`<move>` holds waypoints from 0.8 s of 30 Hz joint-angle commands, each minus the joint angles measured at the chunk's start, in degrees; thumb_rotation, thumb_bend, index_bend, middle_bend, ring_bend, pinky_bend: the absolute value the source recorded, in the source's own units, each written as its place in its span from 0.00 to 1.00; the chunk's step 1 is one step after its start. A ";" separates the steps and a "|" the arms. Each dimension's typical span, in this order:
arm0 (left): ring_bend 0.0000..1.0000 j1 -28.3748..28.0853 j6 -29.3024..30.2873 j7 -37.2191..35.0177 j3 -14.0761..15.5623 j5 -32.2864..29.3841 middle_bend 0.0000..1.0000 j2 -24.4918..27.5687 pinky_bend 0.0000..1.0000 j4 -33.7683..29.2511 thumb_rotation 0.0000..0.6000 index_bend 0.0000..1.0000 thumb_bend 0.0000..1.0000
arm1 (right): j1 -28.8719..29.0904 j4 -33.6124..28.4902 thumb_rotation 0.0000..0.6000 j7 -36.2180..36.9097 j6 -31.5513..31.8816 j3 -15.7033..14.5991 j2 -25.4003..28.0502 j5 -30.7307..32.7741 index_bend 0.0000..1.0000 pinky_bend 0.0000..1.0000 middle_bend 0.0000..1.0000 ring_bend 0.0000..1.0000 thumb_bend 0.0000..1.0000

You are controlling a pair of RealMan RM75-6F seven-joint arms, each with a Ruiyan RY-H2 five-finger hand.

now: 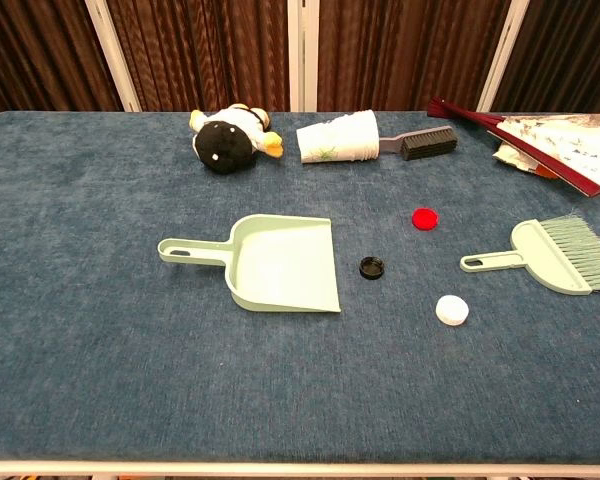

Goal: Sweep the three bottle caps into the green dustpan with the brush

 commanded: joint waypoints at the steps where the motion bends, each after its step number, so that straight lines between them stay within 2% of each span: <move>1: 0.04 -0.02 0.19 1.72 0.04 -0.29 0.13 -0.40 0.05 0.44 1.00 0.19 0.07 | 0.03 -0.01 1.00 0.16 0.05 -0.01 -0.08 -0.16 0.00 0.00 0.10 0.00 0.16; 9: 0.04 -2.15 -1.39 2.99 -0.91 0.24 0.13 -0.45 0.05 0.77 1.00 0.19 0.07 | 0.11 0.75 1.00 1.60 0.29 0.20 -0.22 -0.34 0.00 0.00 0.09 0.00 0.16; 15: 0.06 -8.74 -9.42 0.28 -3.39 -0.03 0.15 -0.72 0.07 1.76 1.00 0.23 0.07 | 1.62 0.65 1.00 0.72 -0.85 1.54 1.11 0.02 0.00 0.00 0.09 0.00 0.16; 17: 0.10 -11.52 -13.09 -0.61 -4.21 -0.62 0.20 -1.60 0.10 2.37 1.00 0.25 0.07 | 2.48 0.33 1.00 0.07 -2.05 2.02 1.70 0.54 0.00 0.00 0.09 0.00 0.16; 20: 0.11 -15.39 -18.28 -0.89 -4.95 -1.61 0.21 -3.33 0.11 3.60 1.00 0.28 0.07 | 4.50 0.13 1.00 -0.37 -5.64 2.16 1.86 1.07 0.00 0.00 0.10 0.00 0.16; 24: 0.11 -18.22 -20.39 -0.94 -5.68 -2.08 0.21 -6.02 0.12 4.67 1.00 0.28 0.07 | 9.46 2.00 1.00 0.58 -13.68 2.22 -0.52 1.37 0.07 0.00 0.17 0.00 0.21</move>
